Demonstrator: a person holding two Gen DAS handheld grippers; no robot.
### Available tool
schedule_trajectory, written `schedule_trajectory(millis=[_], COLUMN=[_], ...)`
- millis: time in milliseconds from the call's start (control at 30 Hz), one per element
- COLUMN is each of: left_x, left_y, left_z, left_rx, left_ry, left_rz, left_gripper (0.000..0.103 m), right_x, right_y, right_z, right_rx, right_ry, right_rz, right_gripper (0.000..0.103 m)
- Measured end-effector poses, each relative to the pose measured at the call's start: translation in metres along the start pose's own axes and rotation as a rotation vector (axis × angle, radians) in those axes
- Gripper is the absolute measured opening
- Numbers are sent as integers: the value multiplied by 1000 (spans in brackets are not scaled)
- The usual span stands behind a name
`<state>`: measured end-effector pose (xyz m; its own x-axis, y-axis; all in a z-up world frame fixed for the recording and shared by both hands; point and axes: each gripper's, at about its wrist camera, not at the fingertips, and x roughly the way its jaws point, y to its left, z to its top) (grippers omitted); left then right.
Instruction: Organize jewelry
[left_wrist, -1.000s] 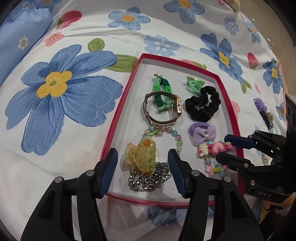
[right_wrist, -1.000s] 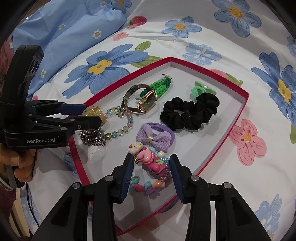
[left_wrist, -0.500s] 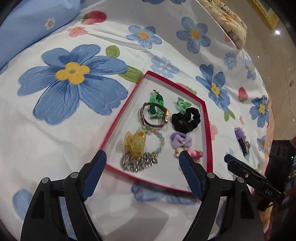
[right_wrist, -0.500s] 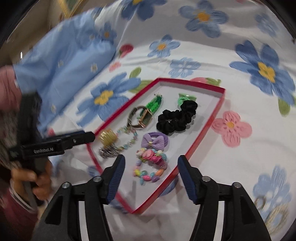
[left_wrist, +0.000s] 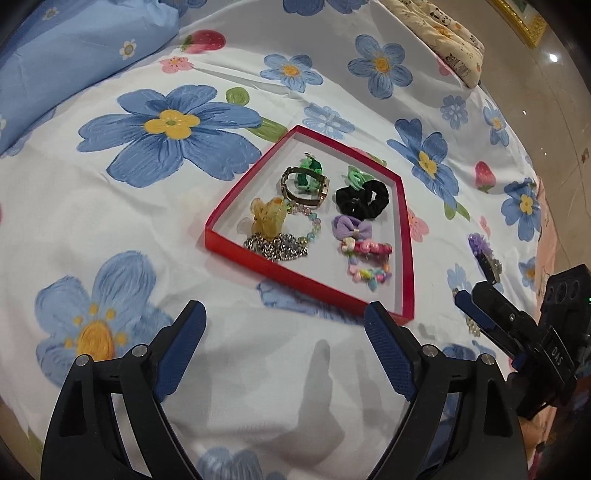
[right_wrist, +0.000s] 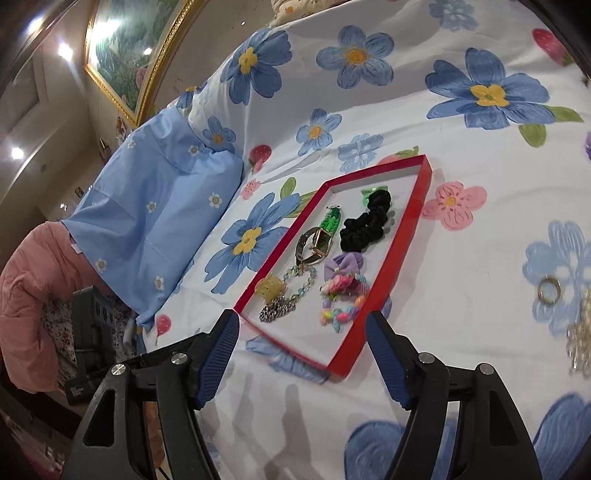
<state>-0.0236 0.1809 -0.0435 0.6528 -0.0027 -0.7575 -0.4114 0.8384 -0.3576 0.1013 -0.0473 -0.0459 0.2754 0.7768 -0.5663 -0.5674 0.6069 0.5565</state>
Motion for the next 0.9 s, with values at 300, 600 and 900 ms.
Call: schedule_trajectory(millis=[300, 600, 900], left_x=[-38, -58, -32], left_y=[-17, -32, -21], left_z=[8, 18, -18], left_rx=[109, 162, 158], left_ry=[-86, -221, -179], left_rz=[55, 154, 233], left_gripper=[88, 103, 103], right_x=[-44, -70, -37], right_y=[23, 70, 43], right_z=[11, 25, -20], right_rx=[-125, -323, -297], right_ry=[-117, -235, -158], right_rz=[-99, -187, -254], right_gripper=[78, 100, 100])
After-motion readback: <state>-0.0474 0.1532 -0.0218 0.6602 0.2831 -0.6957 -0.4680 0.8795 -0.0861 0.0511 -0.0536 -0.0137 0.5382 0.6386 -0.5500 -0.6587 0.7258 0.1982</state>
